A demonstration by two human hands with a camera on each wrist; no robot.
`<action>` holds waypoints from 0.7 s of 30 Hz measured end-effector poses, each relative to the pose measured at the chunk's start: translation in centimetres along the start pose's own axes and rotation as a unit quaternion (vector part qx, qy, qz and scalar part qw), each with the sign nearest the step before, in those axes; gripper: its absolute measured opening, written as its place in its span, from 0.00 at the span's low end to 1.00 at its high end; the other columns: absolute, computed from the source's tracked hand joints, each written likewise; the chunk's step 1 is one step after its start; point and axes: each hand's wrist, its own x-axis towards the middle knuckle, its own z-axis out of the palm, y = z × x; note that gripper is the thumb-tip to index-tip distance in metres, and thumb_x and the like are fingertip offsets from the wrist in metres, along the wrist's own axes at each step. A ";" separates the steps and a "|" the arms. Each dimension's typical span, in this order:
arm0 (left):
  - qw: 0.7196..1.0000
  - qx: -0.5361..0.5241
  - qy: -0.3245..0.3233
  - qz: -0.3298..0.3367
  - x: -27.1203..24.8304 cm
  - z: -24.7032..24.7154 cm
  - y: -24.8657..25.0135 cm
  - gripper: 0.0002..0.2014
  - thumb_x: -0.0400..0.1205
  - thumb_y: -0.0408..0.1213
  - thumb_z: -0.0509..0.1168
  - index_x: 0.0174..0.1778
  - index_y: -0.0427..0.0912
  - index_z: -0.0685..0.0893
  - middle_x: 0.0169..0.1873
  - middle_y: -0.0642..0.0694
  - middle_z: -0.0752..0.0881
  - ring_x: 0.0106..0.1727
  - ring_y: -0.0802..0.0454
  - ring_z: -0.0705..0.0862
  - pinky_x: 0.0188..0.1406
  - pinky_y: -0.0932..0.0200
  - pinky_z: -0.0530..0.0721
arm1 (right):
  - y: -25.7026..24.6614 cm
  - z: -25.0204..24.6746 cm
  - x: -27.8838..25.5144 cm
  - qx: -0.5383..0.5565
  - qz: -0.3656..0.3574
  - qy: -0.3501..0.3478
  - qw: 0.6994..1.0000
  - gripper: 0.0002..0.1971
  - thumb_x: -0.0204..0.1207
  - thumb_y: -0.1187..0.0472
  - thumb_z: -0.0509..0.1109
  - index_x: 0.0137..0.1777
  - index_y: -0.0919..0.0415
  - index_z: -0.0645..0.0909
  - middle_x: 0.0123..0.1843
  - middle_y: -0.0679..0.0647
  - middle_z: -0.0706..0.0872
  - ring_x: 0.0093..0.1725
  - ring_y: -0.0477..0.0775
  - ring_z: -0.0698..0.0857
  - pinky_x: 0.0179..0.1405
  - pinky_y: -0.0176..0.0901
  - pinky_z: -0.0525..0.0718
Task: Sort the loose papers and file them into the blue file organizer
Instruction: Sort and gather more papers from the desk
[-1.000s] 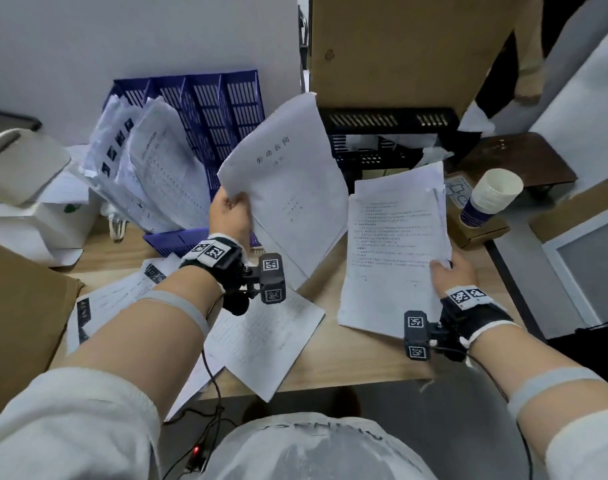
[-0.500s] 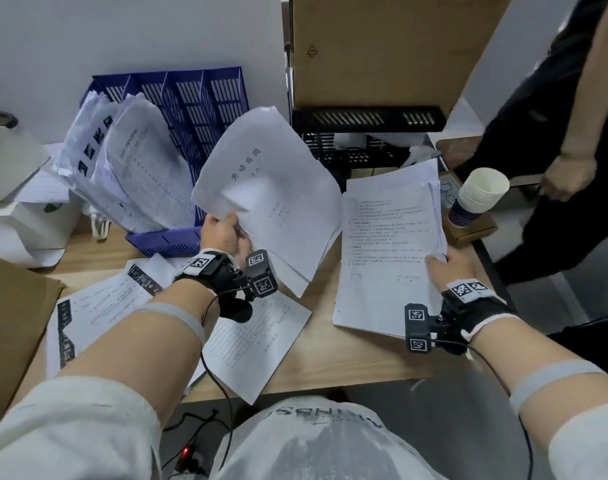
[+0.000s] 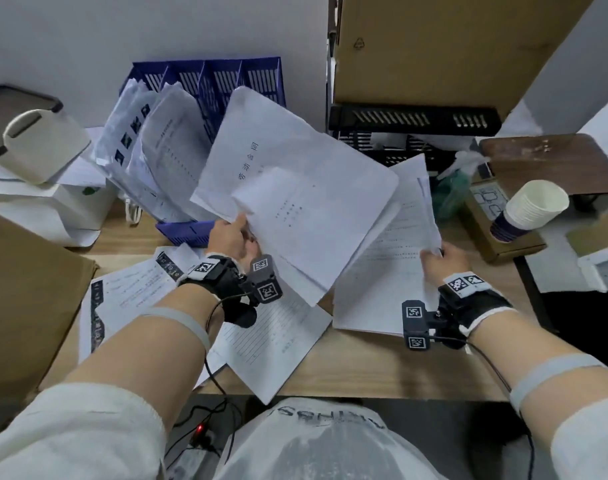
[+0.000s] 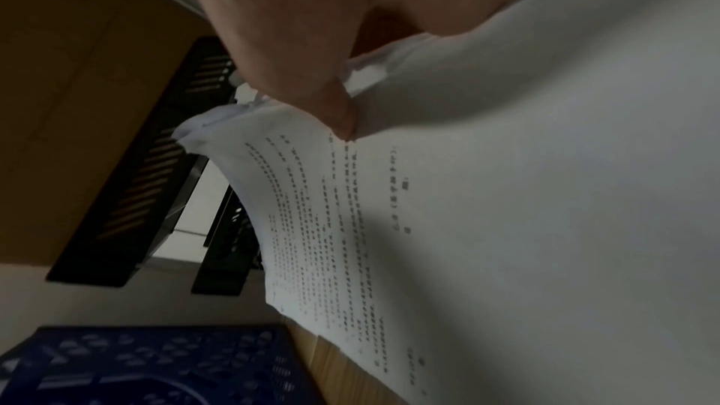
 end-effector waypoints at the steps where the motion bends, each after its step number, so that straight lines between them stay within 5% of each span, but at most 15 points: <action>1: 1.000 0.017 -0.008 0.003 0.1 0.1 -0.3 0.08 0.84 0.34 0.64 0.39 0.47 0.77 0.22 0.53 0.86 0.24 0.55 0.84 0.33 0.60 0.85 | -0.4 0.3 -0.1 0.004 -0.002 0.000 1.000 0.14 0.80 0.63 0.63 0.61 0.61 0.84 0.53 0.59 0.87 0.47 0.56 0.79 0.49 0.39 0.71; 5: 0.990 0.108 -0.088 0.016 0.2 1.0 -1.8 0.03 0.75 0.37 0.65 0.36 0.46 0.82 0.32 0.36 0.80 0.31 0.45 0.76 0.43 0.37 0.81 | -1.6 1.2 0.0 0.057 -0.008 -0.033 0.998 0.11 0.77 0.67 0.66 0.56 0.64 0.86 0.52 0.62 0.88 0.55 0.63 0.85 0.48 0.41 0.74; 8: 0.978 0.149 -0.143 0.014 -0.3 2.3 -3.2 0.09 0.82 0.32 0.63 0.49 0.49 0.86 0.47 0.38 0.90 0.43 0.39 0.87 0.51 0.39 0.85 | -2.2 1.5 0.1 0.124 0.024 -0.098 0.987 0.07 0.75 0.64 0.72 0.51 0.56 0.87 0.52 0.57 0.91 0.53 0.61 0.89 0.54 0.54 0.87; 10: 0.977 0.156 -0.148 0.012 -0.4 3.1 -3.9 0.12 0.83 0.32 0.62 0.55 0.50 0.87 0.54 0.42 0.91 0.53 0.38 0.90 0.56 0.37 0.87 | -2.5 1.6 -0.5 0.181 0.035 -0.134 0.974 0.08 0.77 0.66 0.72 0.53 0.55 0.86 0.51 0.56 0.91 0.46 0.56 0.89 0.44 0.47 0.89; 12: 0.979 0.149 -0.139 -0.004 -0.4 3.9 -4.2 0.15 0.84 0.30 0.59 0.63 0.45 0.83 0.56 0.40 0.90 0.53 0.40 0.88 0.48 0.47 0.88 | -2.6 1.8 -0.8 0.188 0.033 -0.152 0.970 0.11 0.78 0.66 0.71 0.59 0.58 0.85 0.52 0.56 0.91 0.47 0.56 0.90 0.42 0.46 0.90; 14: 0.981 0.137 -0.138 -0.026 -0.2 4.7 -4.5 0.16 0.84 0.30 0.59 0.67 0.43 0.79 0.58 0.38 0.88 0.53 0.39 0.88 0.40 0.52 0.87 | -2.7 1.8 -1.1 0.205 0.039 -0.154 0.966 0.11 0.78 0.64 0.71 0.59 0.55 0.86 0.54 0.58 0.91 0.52 0.61 0.90 0.51 0.55 0.89; 17: 0.981 0.139 -0.136 -0.023 -0.4 5.7 -4.4 0.18 0.80 0.35 0.65 0.66 0.42 0.73 0.59 0.36 0.86 0.56 0.37 0.87 0.52 0.40 0.88 | -3.1 1.6 -1.7 0.225 0.034 -0.141 0.964 0.11 0.81 0.64 0.66 0.60 0.55 0.85 0.55 0.57 0.90 0.48 0.55 0.89 0.42 0.39 0.88; 18: 0.979 0.143 -0.143 -0.017 -0.4 5.9 -4.3 0.20 0.79 0.37 0.68 0.66 0.44 0.73 0.59 0.39 0.86 0.57 0.38 0.87 0.57 0.37 0.87 | -3.4 1.5 -1.8 0.239 0.036 -0.137 0.961 0.11 0.83 0.62 0.64 0.61 0.57 0.84 0.56 0.57 0.89 0.48 0.54 0.88 0.41 0.38 0.87; 21: 0.973 0.129 -0.188 0.025 -1.1 7.1 -3.6 0.22 0.77 0.33 0.69 0.68 0.45 0.78 0.60 0.43 0.88 0.59 0.41 0.88 0.61 0.39 0.85 | -4.5 0.8 -2.3 0.254 0.051 -0.143 0.955 0.21 0.79 0.37 0.62 0.55 0.52 0.86 0.59 0.54 0.89 0.56 0.56 0.87 0.61 0.53 0.84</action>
